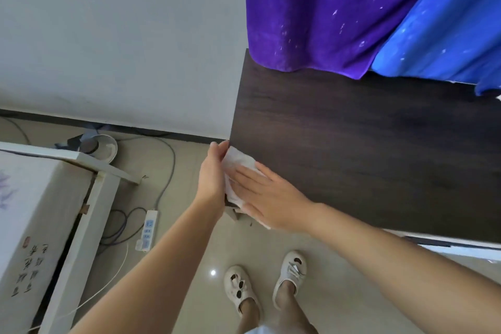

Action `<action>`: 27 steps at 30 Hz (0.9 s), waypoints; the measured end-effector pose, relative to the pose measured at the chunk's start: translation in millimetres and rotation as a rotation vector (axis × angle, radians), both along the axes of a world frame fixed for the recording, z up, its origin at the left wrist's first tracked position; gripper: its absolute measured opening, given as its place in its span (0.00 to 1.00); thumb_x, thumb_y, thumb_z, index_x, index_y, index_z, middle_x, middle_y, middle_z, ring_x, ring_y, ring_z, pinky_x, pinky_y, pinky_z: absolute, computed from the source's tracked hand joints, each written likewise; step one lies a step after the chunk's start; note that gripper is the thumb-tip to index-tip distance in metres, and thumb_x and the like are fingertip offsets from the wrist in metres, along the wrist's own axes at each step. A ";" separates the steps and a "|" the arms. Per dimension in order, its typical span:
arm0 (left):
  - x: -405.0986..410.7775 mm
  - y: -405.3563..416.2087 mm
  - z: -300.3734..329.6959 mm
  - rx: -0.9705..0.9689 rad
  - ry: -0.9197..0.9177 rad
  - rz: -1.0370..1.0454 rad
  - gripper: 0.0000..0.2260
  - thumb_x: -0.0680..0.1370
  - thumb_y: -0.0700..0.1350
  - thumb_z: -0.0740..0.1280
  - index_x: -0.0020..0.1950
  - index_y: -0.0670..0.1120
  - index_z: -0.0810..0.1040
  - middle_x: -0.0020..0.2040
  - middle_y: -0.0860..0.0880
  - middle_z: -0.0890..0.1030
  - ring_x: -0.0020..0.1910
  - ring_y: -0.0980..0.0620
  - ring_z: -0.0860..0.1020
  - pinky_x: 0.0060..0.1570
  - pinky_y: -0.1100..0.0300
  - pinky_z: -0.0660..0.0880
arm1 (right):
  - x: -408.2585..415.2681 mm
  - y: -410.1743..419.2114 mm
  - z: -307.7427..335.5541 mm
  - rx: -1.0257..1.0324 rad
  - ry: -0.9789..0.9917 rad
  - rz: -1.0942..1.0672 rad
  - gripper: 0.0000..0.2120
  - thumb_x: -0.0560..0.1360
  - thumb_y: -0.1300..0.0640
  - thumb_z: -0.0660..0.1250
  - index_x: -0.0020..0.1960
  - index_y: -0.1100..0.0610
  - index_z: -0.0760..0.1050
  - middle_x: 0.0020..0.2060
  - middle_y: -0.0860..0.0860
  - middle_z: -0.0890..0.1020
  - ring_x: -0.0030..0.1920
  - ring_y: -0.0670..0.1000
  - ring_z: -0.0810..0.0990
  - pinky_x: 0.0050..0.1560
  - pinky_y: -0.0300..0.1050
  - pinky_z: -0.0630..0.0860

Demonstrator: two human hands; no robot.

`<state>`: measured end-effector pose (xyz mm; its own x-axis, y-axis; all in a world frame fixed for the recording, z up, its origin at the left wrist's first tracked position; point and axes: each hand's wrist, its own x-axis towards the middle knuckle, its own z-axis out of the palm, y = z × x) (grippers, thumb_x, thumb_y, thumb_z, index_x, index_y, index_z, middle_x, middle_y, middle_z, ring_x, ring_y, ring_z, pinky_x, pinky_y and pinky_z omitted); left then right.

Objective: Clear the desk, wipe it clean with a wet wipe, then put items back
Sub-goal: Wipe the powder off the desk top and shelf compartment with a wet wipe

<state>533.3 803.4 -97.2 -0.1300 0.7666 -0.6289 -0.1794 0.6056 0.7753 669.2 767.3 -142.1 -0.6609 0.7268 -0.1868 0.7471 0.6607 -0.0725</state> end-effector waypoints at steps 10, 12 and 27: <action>45.0 -15.9 -30.0 0.306 1.002 -0.354 0.19 0.79 0.46 0.56 0.70 0.46 0.65 0.74 0.43 0.59 0.72 0.45 0.58 0.71 0.52 0.53 | 85.8 78.5 -2.7 0.123 0.116 -1.123 0.25 0.81 0.51 0.48 0.75 0.59 0.51 0.76 0.58 0.53 0.76 0.55 0.47 0.74 0.55 0.41; 49.6 -15.8 -37.0 0.328 1.073 -0.341 0.18 0.79 0.45 0.57 0.68 0.44 0.66 0.73 0.41 0.60 0.72 0.44 0.59 0.70 0.51 0.54 | 45.2 66.5 -6.1 0.059 0.151 -0.630 0.25 0.81 0.49 0.45 0.76 0.55 0.49 0.77 0.54 0.50 0.76 0.52 0.45 0.74 0.51 0.38; 58.4 -14.3 -42.0 0.344 1.239 -0.334 0.17 0.78 0.43 0.57 0.67 0.44 0.67 0.71 0.38 0.62 0.70 0.40 0.60 0.68 0.46 0.57 | 117.8 46.6 -6.2 0.092 0.231 -1.068 0.27 0.79 0.48 0.43 0.75 0.58 0.53 0.75 0.59 0.55 0.76 0.56 0.50 0.73 0.56 0.41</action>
